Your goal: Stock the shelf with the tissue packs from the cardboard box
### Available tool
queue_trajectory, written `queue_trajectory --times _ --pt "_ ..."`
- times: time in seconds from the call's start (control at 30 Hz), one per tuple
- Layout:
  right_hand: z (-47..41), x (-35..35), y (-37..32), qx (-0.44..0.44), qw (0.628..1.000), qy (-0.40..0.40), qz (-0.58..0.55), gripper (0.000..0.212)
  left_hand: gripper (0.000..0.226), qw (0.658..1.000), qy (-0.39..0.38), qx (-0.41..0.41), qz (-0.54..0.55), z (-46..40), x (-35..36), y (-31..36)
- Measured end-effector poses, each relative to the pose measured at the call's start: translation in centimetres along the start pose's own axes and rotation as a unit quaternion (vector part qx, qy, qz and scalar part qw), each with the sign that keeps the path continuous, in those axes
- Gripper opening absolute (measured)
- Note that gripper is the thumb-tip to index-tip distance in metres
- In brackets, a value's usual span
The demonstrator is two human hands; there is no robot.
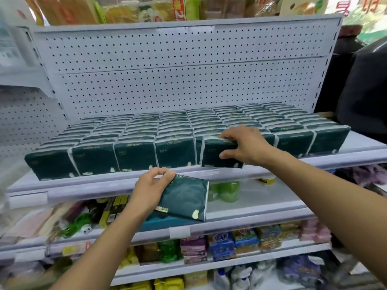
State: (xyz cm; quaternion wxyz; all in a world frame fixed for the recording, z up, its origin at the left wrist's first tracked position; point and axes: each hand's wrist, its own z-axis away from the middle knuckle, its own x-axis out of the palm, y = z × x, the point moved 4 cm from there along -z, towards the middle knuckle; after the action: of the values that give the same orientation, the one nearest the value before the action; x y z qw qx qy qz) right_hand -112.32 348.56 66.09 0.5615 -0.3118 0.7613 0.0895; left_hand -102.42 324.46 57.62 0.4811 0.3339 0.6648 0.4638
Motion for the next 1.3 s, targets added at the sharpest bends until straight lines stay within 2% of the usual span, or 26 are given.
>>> queue_trajectory --times 0.1,0.2,0.33,0.53,0.73,0.87,1.03,1.1,1.17,1.23,1.27,1.3 --pt "-2.2 1.1 -0.2 -0.003 0.999 -0.027 0.033 0.057 0.025 1.000 -0.002 0.009 -0.012 -1.4 -0.9 -0.1" --pt "-3.7 2.1 -0.5 -0.018 0.997 -0.038 0.069 0.052 0.023 1.000 -0.005 0.016 -0.011 -2.6 -1.7 -0.2" --pt "-4.3 3.0 -0.4 -0.023 0.991 0.003 0.128 0.053 0.022 0.999 -0.024 0.031 0.008 -3.6 -2.3 -0.1" --pt "-3.4 5.2 -0.6 -0.068 0.975 0.023 0.210 0.089 0.019 0.998 -0.042 0.038 0.026 -4.5 -2.1 -0.2" --pt "-4.5 6.0 -0.5 -0.057 0.968 0.038 0.240 0.095 0.020 0.998 -0.045 0.035 0.040 -5.1 -2.3 -0.5" --pt "-4.5 7.0 -0.3 -0.067 0.967 0.006 0.245 0.091 0.021 0.997 -0.046 0.032 0.048 -5.3 -2.4 -0.8" --pt "-4.4 6.7 0.0 -0.041 0.963 -0.077 0.254 0.095 0.026 0.997 -0.035 0.036 0.061 -5.1 -2.5 -0.5" --pt "-4.1 6.1 -0.6 -0.045 0.967 -0.072 0.238 0.090 0.028 0.996 -0.034 0.043 0.072 -4.9 -2.5 -0.3" --pt "-3.6 4.6 -2.2 -0.091 0.980 0.020 0.175 0.081 0.029 0.995 -0.034 0.061 0.065 -4.6 -2.4 0.0" --pt "-2.8 3.1 -4.4 -0.144 0.978 0.132 0.074 0.067 0.030 0.994 -0.031 0.078 0.066 -4.2 -2.4 0.2" --pt "-2.4 2.8 -5.6 -0.147 0.980 0.131 0.014 0.059 0.029 0.993 -0.028 0.085 0.073 -4.0 -2.3 0.4" --pt "-2.1 3.1 -6.7 -0.132 0.987 0.085 -0.041 0.056 0.027 0.992 -0.022 0.092 0.080 -3.8 -2.3 0.5"
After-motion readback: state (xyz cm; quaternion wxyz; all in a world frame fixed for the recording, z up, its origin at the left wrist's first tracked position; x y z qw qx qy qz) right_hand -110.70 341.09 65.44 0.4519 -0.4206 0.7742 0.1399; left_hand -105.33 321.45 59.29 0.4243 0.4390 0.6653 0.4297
